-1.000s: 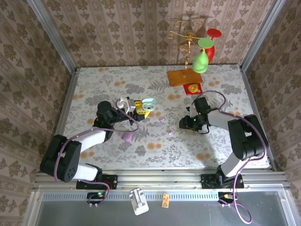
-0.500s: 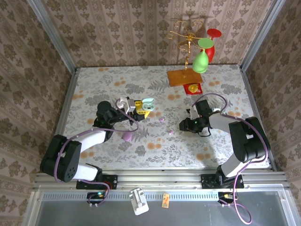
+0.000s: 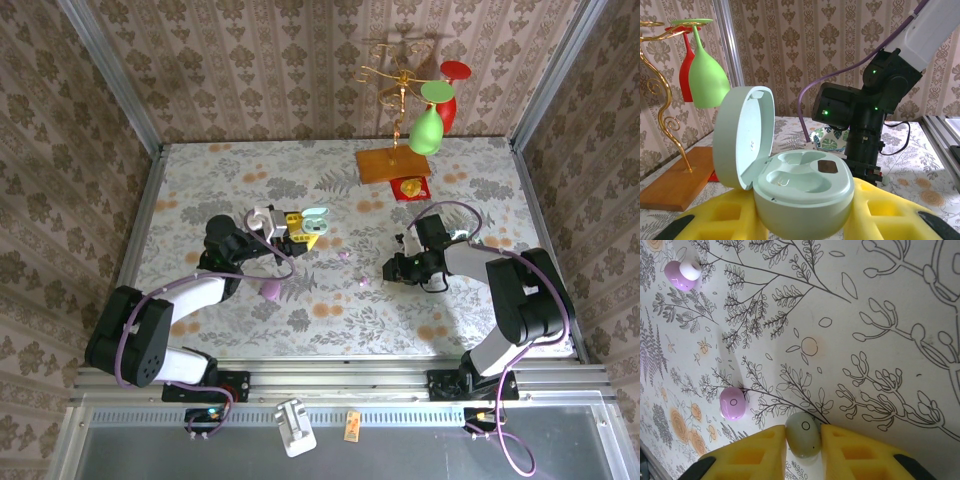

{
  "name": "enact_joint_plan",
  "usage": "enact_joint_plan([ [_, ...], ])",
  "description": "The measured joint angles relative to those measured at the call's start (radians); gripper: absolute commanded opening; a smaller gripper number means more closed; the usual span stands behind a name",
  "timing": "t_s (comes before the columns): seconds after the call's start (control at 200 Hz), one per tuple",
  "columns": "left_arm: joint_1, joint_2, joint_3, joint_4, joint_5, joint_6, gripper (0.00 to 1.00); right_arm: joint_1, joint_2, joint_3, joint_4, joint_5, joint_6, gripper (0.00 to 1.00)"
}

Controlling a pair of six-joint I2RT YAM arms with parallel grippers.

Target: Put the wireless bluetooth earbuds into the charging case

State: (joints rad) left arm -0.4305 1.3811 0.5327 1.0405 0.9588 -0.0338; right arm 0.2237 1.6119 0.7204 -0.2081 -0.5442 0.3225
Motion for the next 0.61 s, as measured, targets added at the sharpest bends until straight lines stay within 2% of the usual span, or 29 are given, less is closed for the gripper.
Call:
enact_joint_plan([
  [0.35,0.000,0.000,0.000,0.000,0.000,0.000,0.28,0.017,-0.021,-0.006,-0.001,0.027,0.026,0.21],
  [0.49,0.000,0.000,0.000,0.000,-0.001,0.000,0.28,0.047,-0.089,-0.012,-0.011,0.127,0.056,0.23],
  [0.605,0.000,0.000,0.000,0.000,-0.001,0.000,0.28,0.089,-0.161,-0.012,-0.027,0.266,0.102,0.22],
])
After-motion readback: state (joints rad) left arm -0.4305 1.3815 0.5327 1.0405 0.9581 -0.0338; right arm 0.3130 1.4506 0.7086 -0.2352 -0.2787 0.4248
